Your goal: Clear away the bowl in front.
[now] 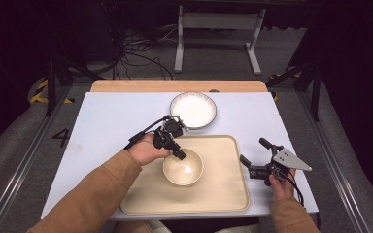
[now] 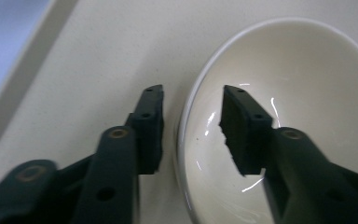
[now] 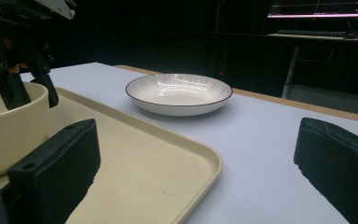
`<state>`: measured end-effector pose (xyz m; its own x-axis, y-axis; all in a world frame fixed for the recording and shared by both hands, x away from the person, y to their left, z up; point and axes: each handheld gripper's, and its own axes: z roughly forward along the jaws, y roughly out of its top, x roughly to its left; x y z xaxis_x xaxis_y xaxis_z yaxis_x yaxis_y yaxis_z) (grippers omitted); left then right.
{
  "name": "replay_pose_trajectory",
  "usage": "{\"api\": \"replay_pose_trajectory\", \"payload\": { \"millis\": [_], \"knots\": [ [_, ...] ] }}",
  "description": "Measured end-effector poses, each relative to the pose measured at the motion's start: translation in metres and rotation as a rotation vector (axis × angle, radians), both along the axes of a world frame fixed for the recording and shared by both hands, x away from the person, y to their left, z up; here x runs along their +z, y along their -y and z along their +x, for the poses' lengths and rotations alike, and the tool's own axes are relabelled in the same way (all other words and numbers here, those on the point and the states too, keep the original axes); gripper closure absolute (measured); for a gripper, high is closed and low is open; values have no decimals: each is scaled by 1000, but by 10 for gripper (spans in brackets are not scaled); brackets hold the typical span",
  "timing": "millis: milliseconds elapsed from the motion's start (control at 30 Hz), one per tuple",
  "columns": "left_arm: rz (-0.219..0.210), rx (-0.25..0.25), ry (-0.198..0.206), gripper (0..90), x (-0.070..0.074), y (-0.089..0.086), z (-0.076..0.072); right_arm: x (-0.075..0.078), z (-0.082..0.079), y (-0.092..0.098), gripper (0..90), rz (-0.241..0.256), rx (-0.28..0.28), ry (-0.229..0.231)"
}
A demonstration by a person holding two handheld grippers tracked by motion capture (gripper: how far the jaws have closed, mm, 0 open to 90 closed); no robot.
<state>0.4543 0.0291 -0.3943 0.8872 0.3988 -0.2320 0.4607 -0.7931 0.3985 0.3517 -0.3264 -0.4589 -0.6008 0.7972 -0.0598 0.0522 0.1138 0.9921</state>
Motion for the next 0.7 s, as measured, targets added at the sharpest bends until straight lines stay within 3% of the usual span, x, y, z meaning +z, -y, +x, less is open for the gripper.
{"api": "replay_pose_trajectory", "payload": {
  "millis": [67, 167, 233, 433, 500, 633, 667, 700],
  "knots": [
    [-23, 5, 35, 437, 4, -2, -2, 0, 0, 0, 9, 1, -1, -1],
    [-77, 21, 98, 356, 12, -7, -6, 0, 0, 0, 9, 5, 0, -1],
    [-95, 29, 111, 315, 14, -9, -8, 0, 0, 1, 9, 6, 0, -2],
    [-158, 75, 150, 263, 22, -24, -19, 0, 1, 1, 9, 13, 1, -6],
    [-199, 95, 169, 252, 25, -32, -24, 0, 1, 1, 9, 14, 2, -9],
    [-243, 121, 195, 246, 30, -43, -29, 0, 1, 1, 9, 19, 4, -13],
    [-276, 135, 214, 244, 31, -50, -32, 0, 1, 1, 9, 19, 4, -14],
    [-276, 135, 214, 242, 31, -50, -32, 0, 1, 1, 9, 19, 4, -14]
  ]
}}
